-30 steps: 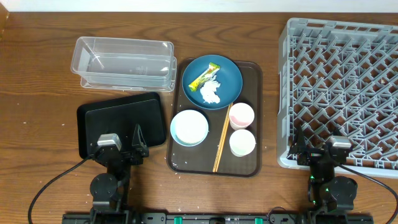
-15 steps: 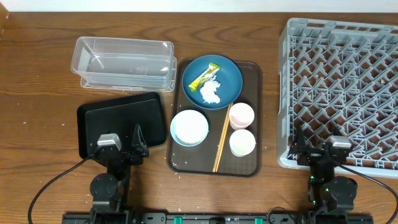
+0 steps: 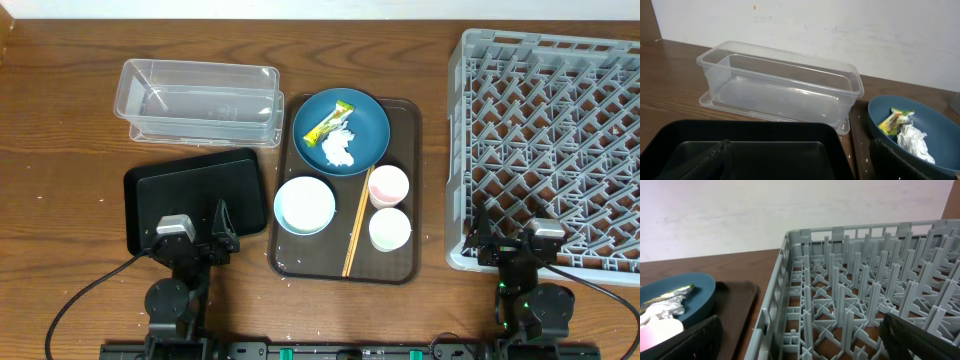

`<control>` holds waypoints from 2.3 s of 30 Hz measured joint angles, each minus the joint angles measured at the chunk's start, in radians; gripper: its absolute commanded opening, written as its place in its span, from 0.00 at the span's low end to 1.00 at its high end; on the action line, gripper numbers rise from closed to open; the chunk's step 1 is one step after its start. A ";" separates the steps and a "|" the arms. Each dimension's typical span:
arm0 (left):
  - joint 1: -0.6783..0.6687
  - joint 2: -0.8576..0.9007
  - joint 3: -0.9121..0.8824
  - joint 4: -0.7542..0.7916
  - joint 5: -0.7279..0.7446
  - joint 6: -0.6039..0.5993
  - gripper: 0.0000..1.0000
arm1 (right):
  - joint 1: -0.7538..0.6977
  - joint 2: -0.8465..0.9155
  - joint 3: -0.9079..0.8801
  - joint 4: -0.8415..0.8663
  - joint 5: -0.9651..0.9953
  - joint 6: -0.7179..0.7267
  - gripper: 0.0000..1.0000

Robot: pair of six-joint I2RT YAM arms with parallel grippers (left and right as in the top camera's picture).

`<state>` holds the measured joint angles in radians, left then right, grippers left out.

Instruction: Sort waste into correct bins and load items into the dishwasher rack

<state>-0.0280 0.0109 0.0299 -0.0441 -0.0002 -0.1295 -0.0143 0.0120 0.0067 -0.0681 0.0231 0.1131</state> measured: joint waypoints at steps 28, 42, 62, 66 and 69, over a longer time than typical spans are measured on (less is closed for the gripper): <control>0.000 0.000 0.000 0.000 0.000 -0.003 0.89 | 0.000 0.000 0.000 0.000 -0.001 0.000 0.99; 0.000 0.185 0.160 -0.182 0.027 -0.031 0.89 | 0.000 0.044 0.084 -0.088 -0.020 0.063 0.99; 0.000 0.990 1.013 -0.953 0.112 -0.031 0.89 | 0.000 0.862 0.887 -0.837 -0.019 0.050 0.99; 0.000 1.018 1.012 -0.930 0.171 -0.036 0.88 | 0.000 0.897 0.916 -0.856 -0.019 0.050 0.99; -0.013 1.027 1.013 -0.867 0.256 -0.052 0.87 | 0.000 0.896 0.923 -0.856 -0.011 0.050 0.99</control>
<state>-0.0406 1.0378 1.0428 -0.9112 0.2562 -0.1814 -0.0143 0.9077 0.9295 -0.9245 0.0116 0.1627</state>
